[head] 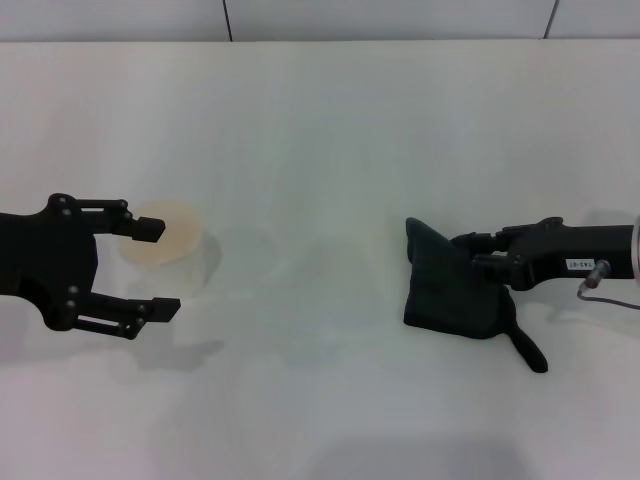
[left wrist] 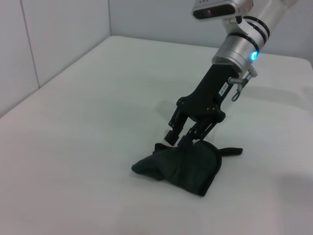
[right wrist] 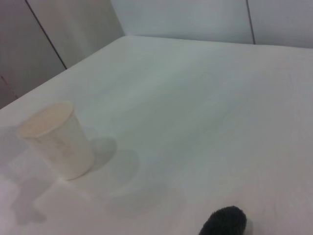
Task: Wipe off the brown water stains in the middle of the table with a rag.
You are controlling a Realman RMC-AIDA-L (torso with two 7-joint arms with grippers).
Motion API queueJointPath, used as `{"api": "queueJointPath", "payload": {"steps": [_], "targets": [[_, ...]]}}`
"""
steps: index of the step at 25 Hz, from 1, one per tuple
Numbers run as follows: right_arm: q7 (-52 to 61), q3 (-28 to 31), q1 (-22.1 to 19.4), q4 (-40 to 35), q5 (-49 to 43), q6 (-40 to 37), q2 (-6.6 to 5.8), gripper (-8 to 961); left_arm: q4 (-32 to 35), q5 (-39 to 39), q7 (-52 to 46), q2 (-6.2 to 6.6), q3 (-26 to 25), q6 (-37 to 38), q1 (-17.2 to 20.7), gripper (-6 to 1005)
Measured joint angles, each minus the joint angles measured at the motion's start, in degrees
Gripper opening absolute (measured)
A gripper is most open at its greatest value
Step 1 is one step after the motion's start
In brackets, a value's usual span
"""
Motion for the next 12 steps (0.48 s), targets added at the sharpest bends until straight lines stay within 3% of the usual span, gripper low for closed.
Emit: {"api": "queueJointPath", "payload": {"steps": [3, 12], "targets": [[-1.0, 0.2, -0.2, 0.0, 0.1, -0.5, -0.01, 389, 0.0, 0.0, 0.0, -0.03, 0.0, 0.0, 0.0, 861], [-2.6, 2.9, -0.2, -0.3, 0.5, -5.0, -0.01, 589, 0.0, 0.0, 0.0, -0.10, 0.0, 0.0, 0.1, 861]]}}
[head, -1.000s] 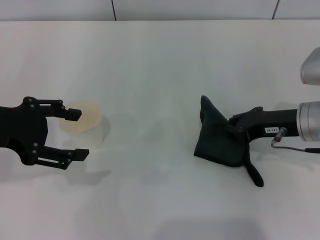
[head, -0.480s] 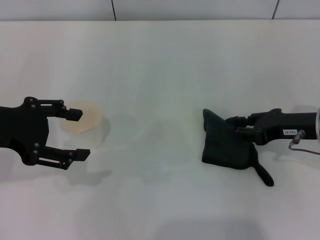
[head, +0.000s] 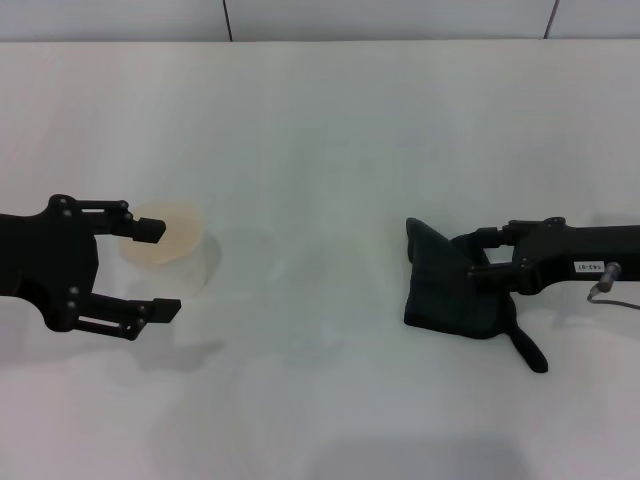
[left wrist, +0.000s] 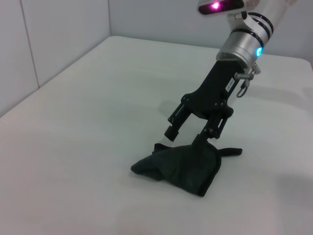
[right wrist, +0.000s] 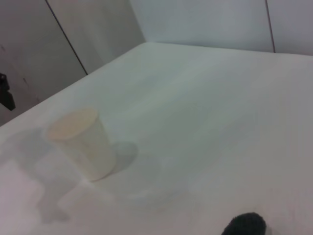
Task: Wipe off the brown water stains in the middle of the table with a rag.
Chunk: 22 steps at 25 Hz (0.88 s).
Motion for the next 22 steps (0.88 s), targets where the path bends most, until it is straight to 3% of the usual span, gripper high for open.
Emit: {"api": "queueJointPath", "payload": {"steps": [7, 22], "targets": [[-1.5, 1.2, 0.0, -0.3, 0.1, -1.8, 0.00, 843, 0.0, -0.2, 0.1, -0.06, 0.0, 0.0, 0.0, 861], [-13.4, 5.8, -1.4, -0.3, -0.4, -8.7, -0.31, 839, 0.0, -1.4, 1.0, -0.09, -0.3, -0.1, 0.3, 861]]}}
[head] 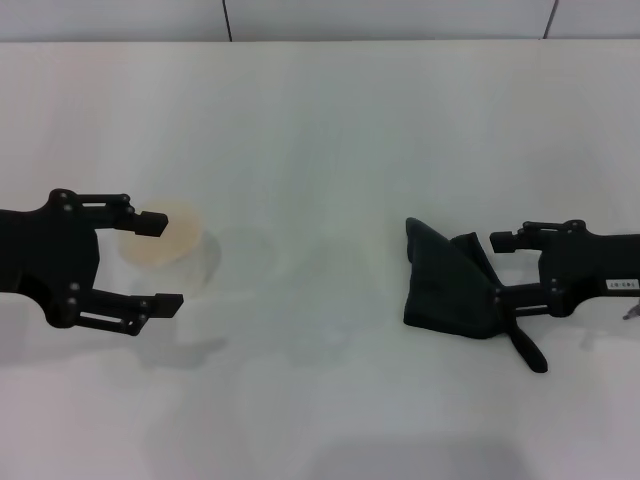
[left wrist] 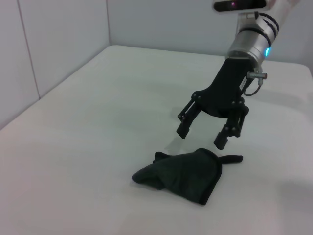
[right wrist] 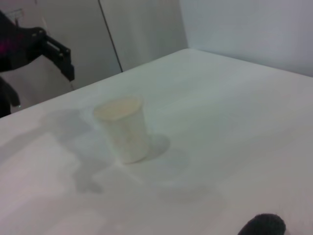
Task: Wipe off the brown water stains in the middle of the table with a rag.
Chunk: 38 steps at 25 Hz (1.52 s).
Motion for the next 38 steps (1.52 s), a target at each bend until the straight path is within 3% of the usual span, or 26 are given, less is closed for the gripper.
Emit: {"api": "queueJointPath", "payload": {"steps": [11, 22, 38], "targets": [[-0.6, 0.0, 0.5, 0.1, -1.4, -3.8, -1.97, 838, 0.0, -0.2, 0.4, -0.58, -0.6, 0.0, 0.9, 861], [-0.8, 2.1, 0.5, -0.2, -3.2, -7.7, -1.65, 837, 0.0, -0.2, 0.5, -0.93, -0.6, 0.0, 1.3, 861], [-1.3, 2.1, 0.3, -1.6, -3.1, -7.5, -0.61, 835, -0.1, -1.4, 2.1, -1.26, -0.6, 0.0, 2.5, 861]]}}
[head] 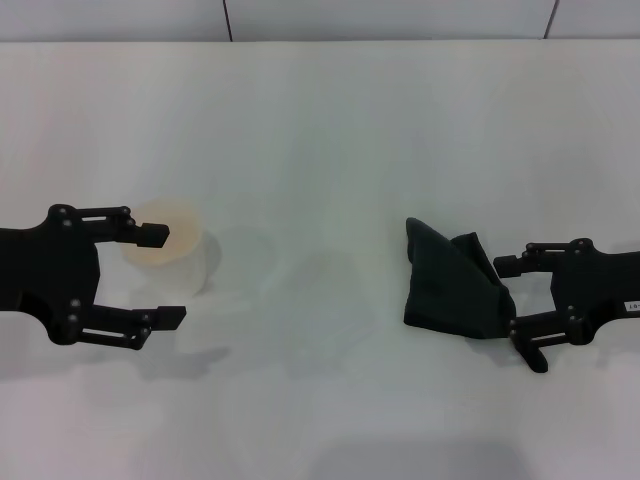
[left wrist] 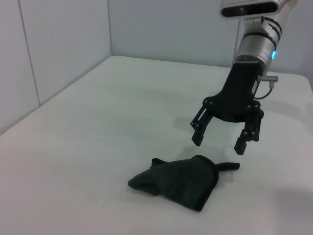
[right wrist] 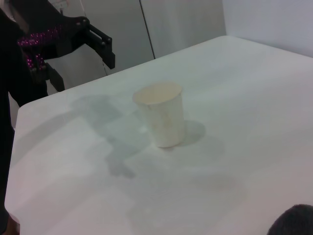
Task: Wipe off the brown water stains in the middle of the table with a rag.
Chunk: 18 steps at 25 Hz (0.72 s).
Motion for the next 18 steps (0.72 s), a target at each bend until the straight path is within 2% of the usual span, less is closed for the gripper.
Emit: {"api": "queueJointPath", "payload": {"steps": [18], "targets": [[0.0, 1.4, -0.4, -0.2, 0.0, -0.3, 0.23, 830, 0.1, -0.2, 0.0, -0.12, 0.0, 0.1, 0.5, 861]]}}
